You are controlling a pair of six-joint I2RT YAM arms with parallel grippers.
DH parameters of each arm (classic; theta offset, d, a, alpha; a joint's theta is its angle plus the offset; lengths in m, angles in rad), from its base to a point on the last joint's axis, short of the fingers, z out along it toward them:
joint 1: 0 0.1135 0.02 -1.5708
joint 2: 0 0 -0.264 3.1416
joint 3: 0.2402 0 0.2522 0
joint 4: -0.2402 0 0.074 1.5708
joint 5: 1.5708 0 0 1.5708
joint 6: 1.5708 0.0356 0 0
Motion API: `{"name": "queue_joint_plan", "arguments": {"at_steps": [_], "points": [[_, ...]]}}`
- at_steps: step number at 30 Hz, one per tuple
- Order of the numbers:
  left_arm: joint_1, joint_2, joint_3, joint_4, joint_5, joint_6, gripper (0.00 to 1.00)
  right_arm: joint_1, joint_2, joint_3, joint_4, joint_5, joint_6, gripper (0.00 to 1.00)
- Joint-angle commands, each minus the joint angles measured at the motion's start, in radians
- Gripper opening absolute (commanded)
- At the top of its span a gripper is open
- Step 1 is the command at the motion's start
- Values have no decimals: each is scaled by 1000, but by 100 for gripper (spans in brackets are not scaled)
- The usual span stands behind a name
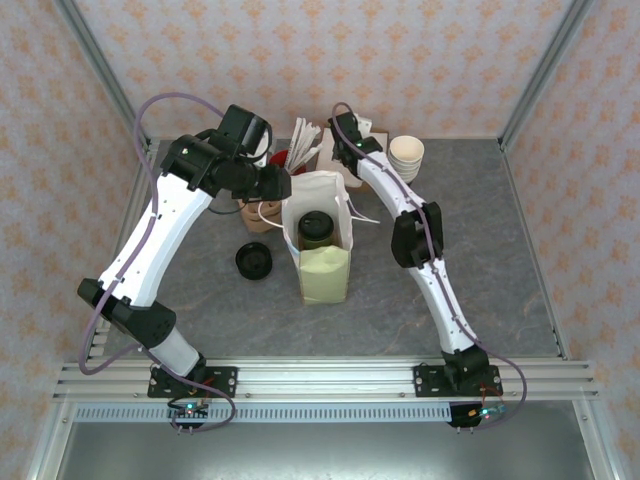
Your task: Pack the takeout coffee
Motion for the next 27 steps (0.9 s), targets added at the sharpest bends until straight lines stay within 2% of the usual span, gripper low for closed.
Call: {"name": "queue_joint_plan", "arguments": {"at_steps": [1, 2, 5, 11, 27], "points": [[8, -36, -12, -3, -27, 13, 40, -4, -38, 1, -11, 41, -7, 43], [8, -39, -17, -1, -28, 13, 40, -4, -32, 2, -10, 48, -3, 52], [8, -43, -29, -4, -30, 14, 40, -10, -9, 8, 0, 51, -8, 66], [8, -73, -93, 29, -27, 11, 40, -21, 26, 22, 7, 38, -21, 81], [8, -60, -124, 93, -24, 50, 41, -27, 89, 22, 25, 45, -22, 84]]}}
